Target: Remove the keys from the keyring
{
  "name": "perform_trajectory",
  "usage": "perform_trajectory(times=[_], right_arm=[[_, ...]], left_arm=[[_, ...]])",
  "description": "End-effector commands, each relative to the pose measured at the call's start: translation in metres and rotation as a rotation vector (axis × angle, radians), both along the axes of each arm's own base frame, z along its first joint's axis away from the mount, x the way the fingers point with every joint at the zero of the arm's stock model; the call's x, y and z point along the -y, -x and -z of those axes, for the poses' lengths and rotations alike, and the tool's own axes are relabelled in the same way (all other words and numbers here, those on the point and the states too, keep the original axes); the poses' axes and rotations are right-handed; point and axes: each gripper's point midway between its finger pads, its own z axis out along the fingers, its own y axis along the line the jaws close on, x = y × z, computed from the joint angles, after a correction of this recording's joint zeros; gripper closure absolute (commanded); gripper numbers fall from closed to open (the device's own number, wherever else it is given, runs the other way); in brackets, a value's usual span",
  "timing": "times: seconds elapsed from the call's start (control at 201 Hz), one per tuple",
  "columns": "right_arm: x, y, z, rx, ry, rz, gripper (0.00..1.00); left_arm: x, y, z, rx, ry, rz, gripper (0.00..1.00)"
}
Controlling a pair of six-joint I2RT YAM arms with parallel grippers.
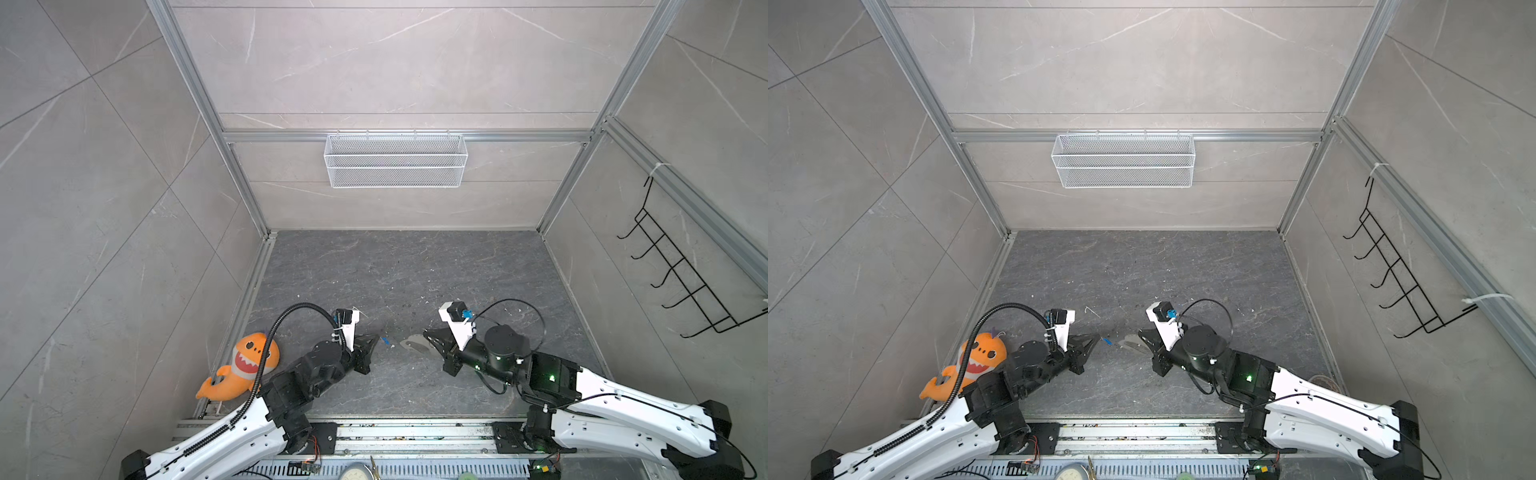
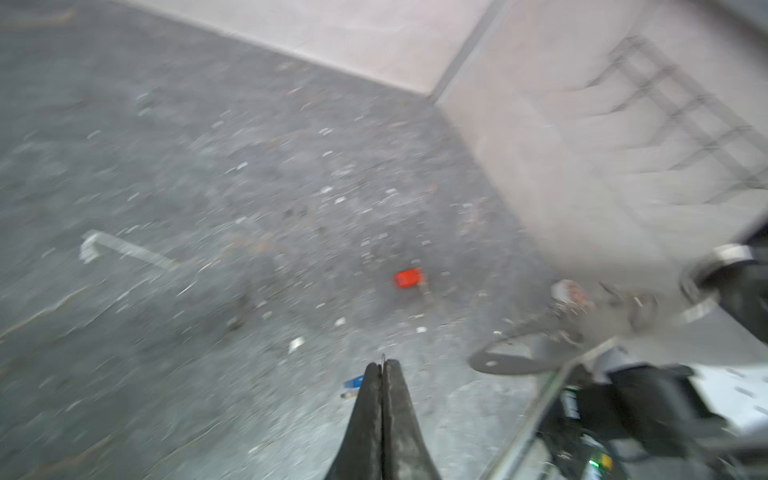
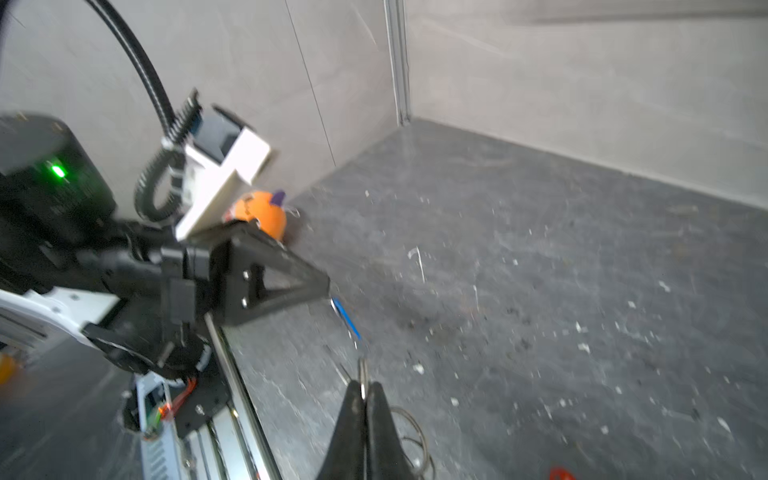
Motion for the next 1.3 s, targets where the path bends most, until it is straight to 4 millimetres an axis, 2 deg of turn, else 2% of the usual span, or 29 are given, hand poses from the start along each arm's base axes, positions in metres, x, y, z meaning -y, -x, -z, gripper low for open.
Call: perform_trajectory(times=[0.0,0.115,0.214,0.349,0.508,0.578,0.653,0.787,0.812,0.827,0.892,0.957,0.967,0.971,0.981,0.986,0.991,0.996,1.001,1.016,1.146,1.295], right_arm=[[0.009,0.002,0.043,-0.154,0.065,0.074,1.00],[0.000,0.012,0.078,-0.266,0.121,0.061,1.00],[-0.012,0.009,0.103,-0.318,0.180,0.066,1.00],[-0.034,-0.011,0.118,-0.298,0.240,0.084,1.00],[-0.047,-0.047,0.136,-0.279,0.317,0.138,1.00],[-0.048,-0.064,0.148,-0.281,0.352,0.177,1.00],[-0.051,-0.078,0.163,-0.306,0.365,0.190,1.00],[-0.063,-0.091,0.181,-0.323,0.368,0.173,1.00],[-0.067,-0.092,0.181,-0.320,0.360,0.158,0.96],[-0.070,-0.092,0.181,-0.319,0.352,0.149,0.92],[-0.074,-0.096,0.175,-0.304,0.325,0.137,0.60],[-0.074,-0.100,0.161,-0.275,0.290,0.135,0.47],[-0.074,-0.100,0.158,-0.269,0.284,0.135,0.36],[-0.074,-0.100,0.156,-0.265,0.281,0.136,0.24],[-0.073,-0.101,0.153,-0.258,0.274,0.138,0.08],[-0.073,-0.101,0.152,-0.255,0.272,0.138,0.04],[-0.073,-0.102,0.150,-0.251,0.268,0.139,0.02],[-0.073,-0.102,0.148,-0.247,0.265,0.138,0.01],[-0.072,-0.102,0.146,-0.243,0.262,0.139,0.01],[-0.072,-0.102,0.141,-0.232,0.253,0.137,0.01],[-0.058,-0.100,0.090,-0.109,0.174,0.139,0.00],[-0.026,-0.097,0.040,0.030,0.111,0.202,0.00]], left_arm=[[-0.023,-0.016,0.022,-0.086,0.001,-0.132,1.00],[-0.031,-0.024,0.043,-0.161,0.016,-0.159,1.00],[-0.036,-0.029,0.056,-0.193,0.004,-0.186,1.00],[-0.037,-0.034,0.067,-0.220,-0.005,-0.203,1.00],[-0.042,-0.038,0.080,-0.270,-0.029,-0.233,1.00],[-0.048,-0.040,0.083,-0.289,-0.045,-0.262,0.95],[-0.050,-0.040,0.083,-0.292,-0.045,-0.269,0.80],[-0.050,-0.041,0.079,-0.280,-0.037,-0.265,0.63],[-0.049,-0.041,0.077,-0.275,-0.034,-0.260,0.59],[-0.049,-0.041,0.076,-0.273,-0.031,-0.260,0.57],[-0.050,-0.043,0.067,-0.248,-0.025,-0.260,0.49],[-0.051,-0.044,0.053,-0.215,-0.017,-0.263,0.41],[-0.051,-0.045,0.051,-0.207,-0.015,-0.261,0.40],[-0.051,-0.045,0.049,-0.202,-0.013,-0.260,0.39],[-0.051,-0.045,0.046,-0.196,-0.010,-0.258,0.37],[-0.050,-0.045,0.044,-0.189,-0.007,-0.256,0.34],[-0.050,-0.045,0.042,-0.185,-0.007,-0.255,0.22],[-0.050,-0.045,0.041,-0.183,-0.006,-0.255,0.12],[-0.050,-0.045,0.039,-0.179,-0.005,-0.254,0.06],[-0.051,-0.046,0.035,-0.167,-0.003,-0.255,0.01],[-0.052,-0.049,-0.009,-0.068,-0.005,-0.239,0.00],[-0.049,-0.058,-0.067,0.094,-0.003,-0.214,0.00]])
